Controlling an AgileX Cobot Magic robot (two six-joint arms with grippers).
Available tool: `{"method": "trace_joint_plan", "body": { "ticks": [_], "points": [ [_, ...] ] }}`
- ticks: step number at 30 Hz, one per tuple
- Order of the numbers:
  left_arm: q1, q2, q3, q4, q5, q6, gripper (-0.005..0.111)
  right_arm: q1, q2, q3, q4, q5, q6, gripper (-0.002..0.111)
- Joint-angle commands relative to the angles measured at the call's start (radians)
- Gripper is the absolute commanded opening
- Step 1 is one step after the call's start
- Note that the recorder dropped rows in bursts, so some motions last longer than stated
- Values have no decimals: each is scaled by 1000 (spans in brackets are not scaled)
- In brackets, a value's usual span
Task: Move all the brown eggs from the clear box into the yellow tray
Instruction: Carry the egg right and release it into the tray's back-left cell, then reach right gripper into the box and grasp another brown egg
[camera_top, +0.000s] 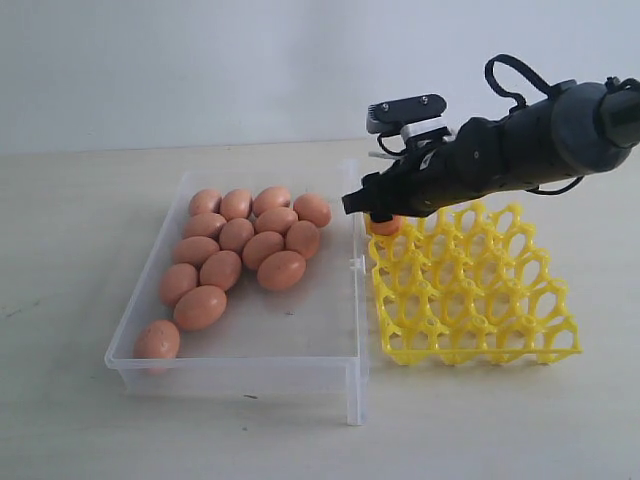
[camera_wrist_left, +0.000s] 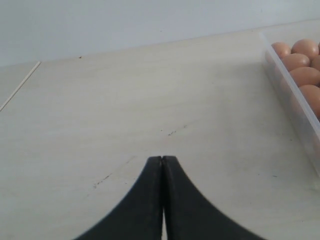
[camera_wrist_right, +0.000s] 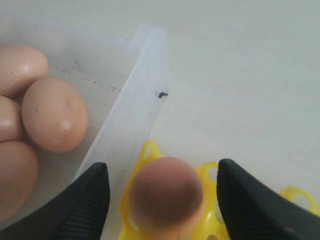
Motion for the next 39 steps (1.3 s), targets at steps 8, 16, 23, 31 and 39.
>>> {"method": "trace_joint_plan", "body": {
  "ticks": [8,16,23,31,39],
  "points": [
    [-6,1,-4,-2,-9,-5,0,60,-206,-47,14,285,-67,0],
    [-6,1,-4,-2,-9,-5,0,209,-107,-287,141,766,-192,10],
    [-6,1,-4,-2,-9,-5,0,335,40,-485,183,910,-201,30],
    [-6,1,-4,-2,-9,-5,0,397,200,-676,114,964,-156,53],
    [-6,1,-4,-2,-9,-5,0,425,274,-738,-18,942,-263,53]
  ]
}}
